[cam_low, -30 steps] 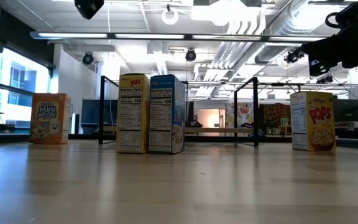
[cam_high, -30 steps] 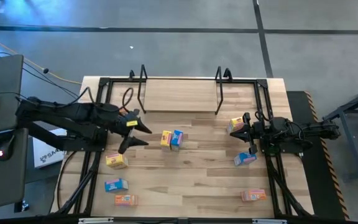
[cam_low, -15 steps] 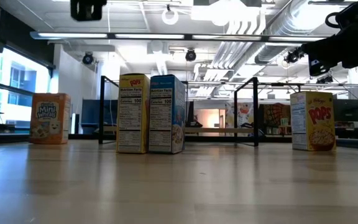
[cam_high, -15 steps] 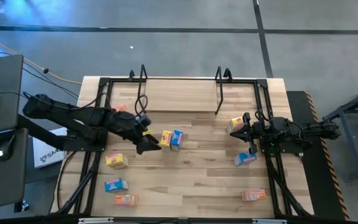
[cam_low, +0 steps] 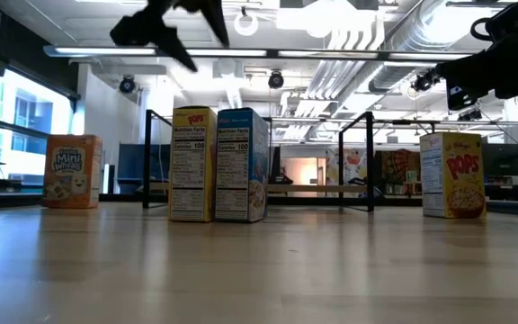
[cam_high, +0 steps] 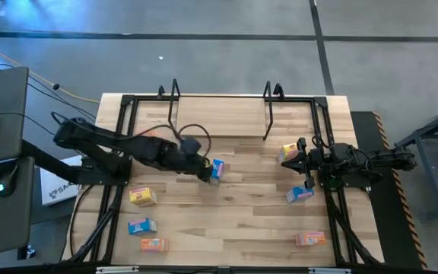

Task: Stack cereal on shelf
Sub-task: Put the middle yellow cereal box on the shelf

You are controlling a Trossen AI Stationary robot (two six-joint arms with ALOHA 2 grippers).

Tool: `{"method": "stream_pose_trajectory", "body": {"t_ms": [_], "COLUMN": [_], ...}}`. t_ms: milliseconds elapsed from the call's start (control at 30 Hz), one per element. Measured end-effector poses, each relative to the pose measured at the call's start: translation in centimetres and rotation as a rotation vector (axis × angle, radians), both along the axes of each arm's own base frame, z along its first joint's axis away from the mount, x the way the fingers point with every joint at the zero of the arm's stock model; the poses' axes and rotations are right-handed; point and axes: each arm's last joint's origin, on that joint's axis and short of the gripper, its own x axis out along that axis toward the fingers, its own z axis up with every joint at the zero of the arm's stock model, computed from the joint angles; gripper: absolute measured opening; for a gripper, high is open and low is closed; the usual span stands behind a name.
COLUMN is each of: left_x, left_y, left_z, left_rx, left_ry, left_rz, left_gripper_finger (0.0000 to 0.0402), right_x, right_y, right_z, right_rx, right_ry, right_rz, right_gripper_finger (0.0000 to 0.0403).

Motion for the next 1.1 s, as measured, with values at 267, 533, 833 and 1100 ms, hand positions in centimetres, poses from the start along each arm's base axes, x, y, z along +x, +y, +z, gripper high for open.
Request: {"method": "stream_pose_trajectory", "body": {"t_ms": [267,533,833,1100], "left_x": [1.2,1.6,1.3,1.5], "left_y": [-0.3,0.0,0.0,0.9], "left_z": [-2.7,-3.5,-2.9,-2.9], "left_rx": [-0.017,0.039,0.083,0.136], "left_ry": [0.094,0.114,0.128,0.149], "left_rz": [0.085,0.114,0.005,-0.048], "left_gripper_finger": [0.0243,0.0243,0.0243,0.0252], "right_x": [0.0,0.0,0.0,0.0], "right_y": [0.0,0.0,0.0,0.0], "right_z": [0.0,0.0,0.0,0.0], "right_rx": [0.0,0.0,0.0,0.0], "right_ry": [0.0,0.0,0.0,0.0], "right_rz": [0.0,0.0,0.0,0.0], "right_gripper_finger": [0.0,0.0,0.0,0.0]}}
